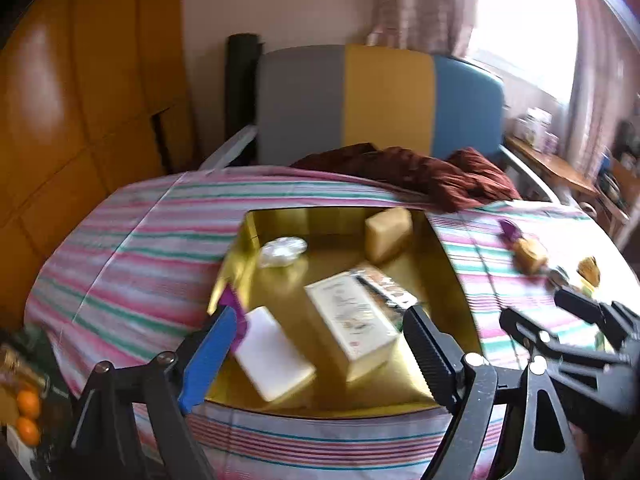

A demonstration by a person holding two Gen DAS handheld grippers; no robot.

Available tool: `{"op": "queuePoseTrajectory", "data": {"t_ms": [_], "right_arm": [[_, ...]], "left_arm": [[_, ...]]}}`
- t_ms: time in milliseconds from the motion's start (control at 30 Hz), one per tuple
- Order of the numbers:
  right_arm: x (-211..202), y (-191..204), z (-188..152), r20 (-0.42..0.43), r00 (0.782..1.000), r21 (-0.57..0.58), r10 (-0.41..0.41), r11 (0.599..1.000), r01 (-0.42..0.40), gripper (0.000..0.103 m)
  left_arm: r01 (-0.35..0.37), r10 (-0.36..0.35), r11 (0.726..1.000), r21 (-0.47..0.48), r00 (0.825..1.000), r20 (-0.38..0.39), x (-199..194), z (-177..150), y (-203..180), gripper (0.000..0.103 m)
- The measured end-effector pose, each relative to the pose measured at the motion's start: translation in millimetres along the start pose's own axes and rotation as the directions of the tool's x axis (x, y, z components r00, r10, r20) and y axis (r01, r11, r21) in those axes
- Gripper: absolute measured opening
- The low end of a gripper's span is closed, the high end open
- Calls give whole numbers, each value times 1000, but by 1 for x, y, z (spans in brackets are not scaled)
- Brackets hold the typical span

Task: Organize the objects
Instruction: 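Withdraw both tools from the tray toward the remaining items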

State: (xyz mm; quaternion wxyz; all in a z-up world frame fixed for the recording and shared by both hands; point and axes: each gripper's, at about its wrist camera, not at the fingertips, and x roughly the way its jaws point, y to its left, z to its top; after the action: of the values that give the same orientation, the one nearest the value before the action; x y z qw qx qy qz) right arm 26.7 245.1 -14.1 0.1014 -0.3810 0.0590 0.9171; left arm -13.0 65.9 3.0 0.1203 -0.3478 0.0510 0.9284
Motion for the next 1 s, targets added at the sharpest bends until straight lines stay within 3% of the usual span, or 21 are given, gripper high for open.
{"op": "queuePoseTrajectory", "data": {"t_ms": [333, 600, 1000], "right_arm": [[-15, -50, -7, 7, 995, 93, -104, 990, 103, 80], [-26, -83, -17, -8, 987, 143, -162, 977, 161, 80], [-12, -125, -20, -62, 978, 202, -198, 957, 206, 80]], "left_arm": [[138, -135, 980, 142, 990, -30, 0, 0, -63, 87], [206, -203, 955, 214, 979, -35, -2, 4, -102, 87], [260, -242, 921, 289, 965, -96, 25, 11, -142, 87]]}}
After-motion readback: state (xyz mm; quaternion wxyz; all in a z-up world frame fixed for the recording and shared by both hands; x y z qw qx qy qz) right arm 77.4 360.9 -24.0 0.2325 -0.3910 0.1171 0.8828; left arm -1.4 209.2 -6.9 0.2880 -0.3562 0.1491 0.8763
